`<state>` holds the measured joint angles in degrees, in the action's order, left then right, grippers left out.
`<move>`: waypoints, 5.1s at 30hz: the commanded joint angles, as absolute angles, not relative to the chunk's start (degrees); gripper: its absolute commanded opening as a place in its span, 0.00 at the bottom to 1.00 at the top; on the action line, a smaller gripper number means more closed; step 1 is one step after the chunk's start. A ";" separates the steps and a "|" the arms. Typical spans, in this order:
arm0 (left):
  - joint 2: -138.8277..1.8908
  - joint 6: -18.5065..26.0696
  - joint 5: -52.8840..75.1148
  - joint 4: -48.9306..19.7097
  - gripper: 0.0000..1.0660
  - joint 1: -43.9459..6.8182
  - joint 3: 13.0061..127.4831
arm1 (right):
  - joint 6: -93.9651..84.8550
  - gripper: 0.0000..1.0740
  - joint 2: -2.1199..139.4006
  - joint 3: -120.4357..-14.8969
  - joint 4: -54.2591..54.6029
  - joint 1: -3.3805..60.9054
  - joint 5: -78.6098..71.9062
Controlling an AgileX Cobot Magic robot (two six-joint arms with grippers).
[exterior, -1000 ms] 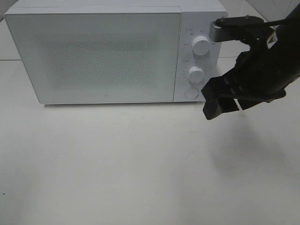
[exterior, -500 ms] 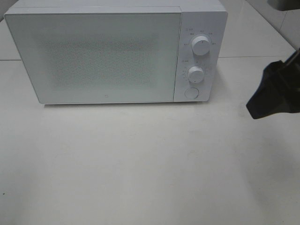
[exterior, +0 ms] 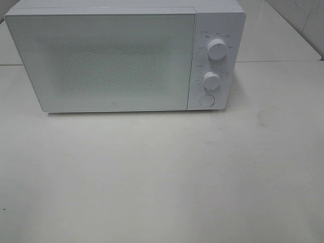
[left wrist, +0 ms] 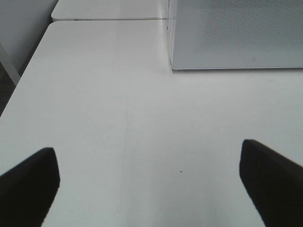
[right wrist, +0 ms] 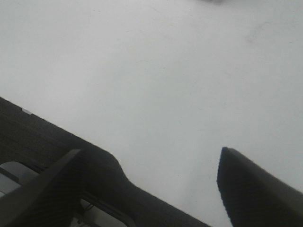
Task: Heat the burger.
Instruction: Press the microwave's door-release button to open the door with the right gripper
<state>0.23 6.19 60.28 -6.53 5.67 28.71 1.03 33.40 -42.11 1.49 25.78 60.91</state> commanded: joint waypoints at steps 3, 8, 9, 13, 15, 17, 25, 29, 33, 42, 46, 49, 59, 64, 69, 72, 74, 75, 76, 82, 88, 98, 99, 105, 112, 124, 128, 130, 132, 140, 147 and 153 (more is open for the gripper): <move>1.78 5.96 59.53 -6.82 0.92 5.79 28.53 | 0.00 0.69 22.57 -38.96 -0.97 25.38 63.94; 1.78 5.96 59.53 -6.82 0.92 5.79 28.53 | 0.00 0.69 12.61 -36.10 -2.92 24.98 63.83; 1.78 5.96 59.53 -6.82 0.92 5.79 28.53 | 0.00 0.69 12.61 -36.10 -2.92 24.98 63.83; 1.78 5.96 59.53 -6.82 0.92 5.79 28.53 | 0.00 0.69 8.82 -32.89 -3.21 20.17 63.71; 1.78 5.96 59.53 -6.82 0.92 5.79 28.53 | 0.00 0.69 7.51 -31.63 -3.27 17.99 63.31; 1.78 5.96 59.53 -6.82 0.92 5.79 28.53 | 0.00 0.69 6.88 -31.05 -3.27 17.13 63.08; 1.78 5.96 59.53 -6.82 0.92 5.79 28.53 | 0.00 0.69 1.95 -29.22 -3.21 10.20 59.13; 1.78 5.96 59.53 -6.82 0.92 5.79 28.53 | 0.34 0.69 -0.46 -29.05 -3.15 9.11 59.24; 1.78 5.96 59.53 -6.82 0.92 5.79 28.53 | 0.46 0.69 -1.78 -29.05 -3.27 7.45 59.24; 1.43 5.96 59.53 -6.70 0.92 5.79 28.53 | 0.46 0.69 -1.60 -29.39 -3.38 7.45 58.84; 1.43 5.96 59.53 -6.70 0.92 5.79 28.53 | 0.46 0.69 -0.06 -30.19 -3.27 7.45 57.30; 1.43 5.96 59.53 -6.70 0.92 5.79 28.53 | 0.40 0.69 3.04 -30.60 -3.27 7.45 54.49; 1.43 5.96 59.53 -6.70 0.92 5.79 28.53 | 0.40 0.69 12.49 -30.37 -2.29 7.45 37.87; 1.43 5.96 59.53 -6.70 0.92 5.79 28.53 | 0.40 0.69 16.67 -30.37 -2.29 7.45 32.60; 1.43 5.96 59.53 -6.70 0.92 5.79 28.53 | 0.40 0.69 22.57 -30.37 -2.29 7.45 26.76; 1.43 5.96 59.53 -6.70 0.92 5.79 28.53 | 0.40 0.69 26.59 -30.37 -2.29 7.45 23.72; 1.43 5.96 59.53 -6.70 0.92 5.79 28.53 | 0.40 0.69 29.51 -30.37 -2.29 7.45 21.49; 1.43 5.96 59.53 -6.70 0.92 5.79 28.53 | 0.40 0.69 31.00 -30.37 -2.29 7.45 20.23; 1.43 5.96 59.53 -6.70 0.92 5.79 28.53 | 0.40 0.69 33.69 -30.37 -2.29 7.45 17.76; 1.43 5.96 59.53 -6.70 0.92 5.79 28.53 | 0.40 0.69 41.77 -30.37 -2.29 7.45 9.63; 1.43 5.96 59.53 -6.70 0.92 5.79 28.53 | 0.46 0.69 48.93 -30.37 -2.29 7.45 1.43; 1.43 5.96 59.53 -6.70 0.92 5.79 28.53 | 0.34 0.69 60.62 -29.45 -2.46 7.51 -15.47; 1.43 5.96 59.53 -6.70 0.92 5.79 28.53 | 0.00 0.69 61.59 -28.71 -2.35 7.56 -18.16; 1.43 5.96 59.53 -6.70 0.92 5.79 28.53 | 0.00 0.69 65.72 -24.47 0.34 7.56 -29.97; 1.43 5.96 59.53 -6.70 0.92 5.79 28.53 | -3.38 0.69 71.68 -19.71 9.74 8.71 -41.25; 1.43 5.96 59.53 -6.70 0.92 5.79 28.53 | -18.56 0.69 84.86 -18.85 31.40 28.19 -57.47; 1.43 5.96 59.53 -6.70 0.92 5.79 28.53 | -18.39 0.69 87.72 -19.08 35.29 32.26 -60.85; 1.43 5.96 59.53 -6.70 0.92 5.79 28.53 | -18.39 0.69 89.67 -19.65 37.93 35.07 -61.48; 1.43 5.96 59.53 -6.70 0.92 5.79 28.53 | -18.39 0.69 92.19 -21.03 41.20 38.16 -61.76; 1.43 5.96 59.53 -6.70 0.92 5.79 28.53 | -18.39 0.69 97.69 -24.92 45.72 43.83 -62.11; 1.43 5.96 59.53 -6.70 0.92 5.79 28.53 | -18.39 0.69 98.84 -25.73 46.93 44.92 -61.25; 1.43 5.96 59.53 -6.70 0.92 5.79 28.53 | -16.79 0.69 98.84 -25.73 47.10 44.92 -60.56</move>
<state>0.23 6.19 60.28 -6.42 5.67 28.71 -17.82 99.06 -25.21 47.04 44.69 -61.13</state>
